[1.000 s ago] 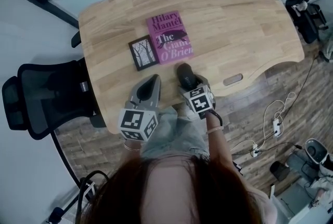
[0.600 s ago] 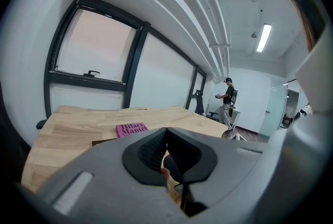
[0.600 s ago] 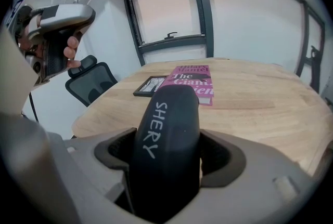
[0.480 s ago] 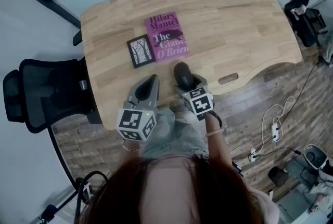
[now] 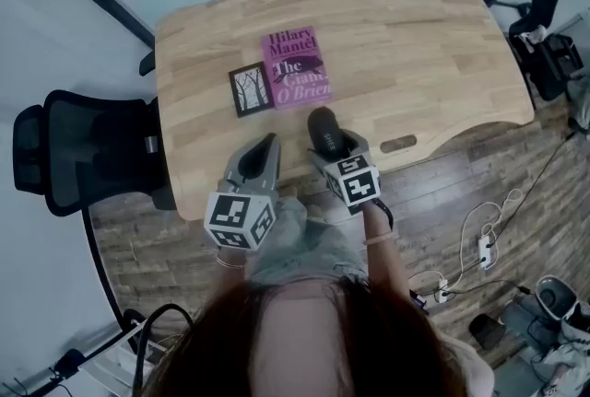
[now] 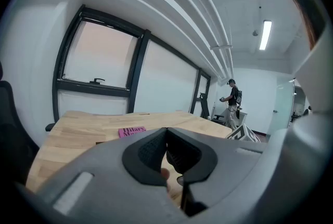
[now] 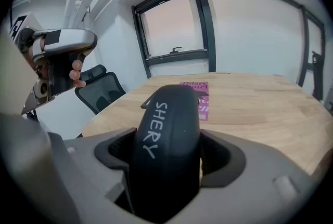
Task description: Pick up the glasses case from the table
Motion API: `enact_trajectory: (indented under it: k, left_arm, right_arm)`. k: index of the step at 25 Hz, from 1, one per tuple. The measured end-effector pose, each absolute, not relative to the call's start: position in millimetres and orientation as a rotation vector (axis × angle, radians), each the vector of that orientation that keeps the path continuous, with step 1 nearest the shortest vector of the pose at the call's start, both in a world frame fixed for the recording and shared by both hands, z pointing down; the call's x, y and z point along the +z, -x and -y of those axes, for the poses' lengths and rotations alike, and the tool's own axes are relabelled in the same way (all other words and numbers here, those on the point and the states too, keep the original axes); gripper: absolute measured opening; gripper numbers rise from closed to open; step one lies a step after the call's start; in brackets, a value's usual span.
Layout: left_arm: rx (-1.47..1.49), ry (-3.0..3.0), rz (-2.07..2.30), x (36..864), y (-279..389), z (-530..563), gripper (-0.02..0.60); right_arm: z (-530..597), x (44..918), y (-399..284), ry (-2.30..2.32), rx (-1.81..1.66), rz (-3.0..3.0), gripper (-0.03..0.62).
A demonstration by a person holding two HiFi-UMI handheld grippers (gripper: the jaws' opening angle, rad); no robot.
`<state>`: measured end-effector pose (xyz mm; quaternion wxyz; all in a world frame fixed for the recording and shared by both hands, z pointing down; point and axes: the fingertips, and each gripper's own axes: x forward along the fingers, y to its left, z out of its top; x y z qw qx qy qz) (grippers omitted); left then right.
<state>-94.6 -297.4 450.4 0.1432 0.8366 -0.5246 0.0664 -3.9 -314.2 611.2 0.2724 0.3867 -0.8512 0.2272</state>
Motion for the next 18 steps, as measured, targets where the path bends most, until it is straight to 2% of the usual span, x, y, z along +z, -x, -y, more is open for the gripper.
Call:
enact_trajectory:
  k: [18]
  left_arm:
    - [0.184,-2.464,1.564,421.3,94.1,282.0,0.009]
  right_arm:
    - [304.1,574.0,0.1,-1.093,0.562,2.365,0.373]
